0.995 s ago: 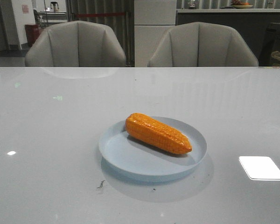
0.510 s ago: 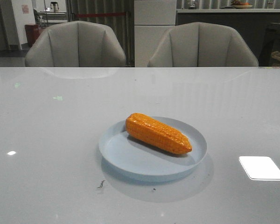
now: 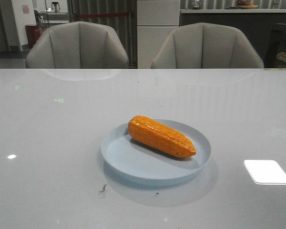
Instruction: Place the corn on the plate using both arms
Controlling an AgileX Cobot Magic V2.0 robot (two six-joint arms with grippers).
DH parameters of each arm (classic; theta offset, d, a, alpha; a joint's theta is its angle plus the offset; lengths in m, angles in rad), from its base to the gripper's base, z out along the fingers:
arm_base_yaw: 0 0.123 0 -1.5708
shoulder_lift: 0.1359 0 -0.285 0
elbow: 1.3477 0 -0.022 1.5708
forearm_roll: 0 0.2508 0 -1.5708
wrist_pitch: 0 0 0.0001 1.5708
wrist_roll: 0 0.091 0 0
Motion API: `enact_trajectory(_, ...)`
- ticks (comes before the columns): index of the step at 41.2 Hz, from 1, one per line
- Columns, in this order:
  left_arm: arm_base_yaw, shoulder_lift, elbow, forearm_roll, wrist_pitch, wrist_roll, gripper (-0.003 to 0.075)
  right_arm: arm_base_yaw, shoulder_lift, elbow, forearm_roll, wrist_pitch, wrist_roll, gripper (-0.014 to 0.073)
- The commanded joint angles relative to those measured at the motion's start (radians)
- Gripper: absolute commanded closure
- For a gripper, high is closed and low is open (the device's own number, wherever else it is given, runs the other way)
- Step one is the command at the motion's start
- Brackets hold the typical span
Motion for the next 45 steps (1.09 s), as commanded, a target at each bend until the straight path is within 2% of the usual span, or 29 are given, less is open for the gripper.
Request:
enact_trajectory(1,0.003,-0.017,0.039,-0.009,-0.08,-0.007,0.0627,-0.007,-0.011,-0.027,-0.003,-0.099,-0.002,0.0554)
enact_trajectory(11,0.003,-0.017,0.039,-0.009,-0.08,-0.007,0.0627,-0.007,-0.041,-0.024,0.028,-0.139,-0.002,0.0554)
enact_trajectory(18,0.003,-0.017,0.039,-0.009,-0.08,-0.007,0.0627,-0.007,-0.101,0.025,-0.033,-0.242,0.022,0.0556)
enact_trajectory(25,0.003,-0.017,0.039,-0.009,-0.08,-0.007,0.0627,-0.007,-0.211,0.177,-0.081,-0.428,0.144,0.0556)
enact_trajectory(30,0.003,-0.017,0.039,-0.009,-0.08,-0.007,0.0627,-0.007,-0.297,0.308,-0.086,-0.528,0.155,0.0556)
enact_trajectory(39,0.003,-0.017,0.039,-0.009,-0.08,-0.007,0.0627,-0.007,-0.427,0.542,-0.245,-0.626,0.155,0.0556)
enact_trajectory(45,0.003,-0.017,0.039,-0.009,-0.08,-0.007,0.0627,-0.006,-0.527,0.676,-0.251,-0.641,0.155,0.0556)
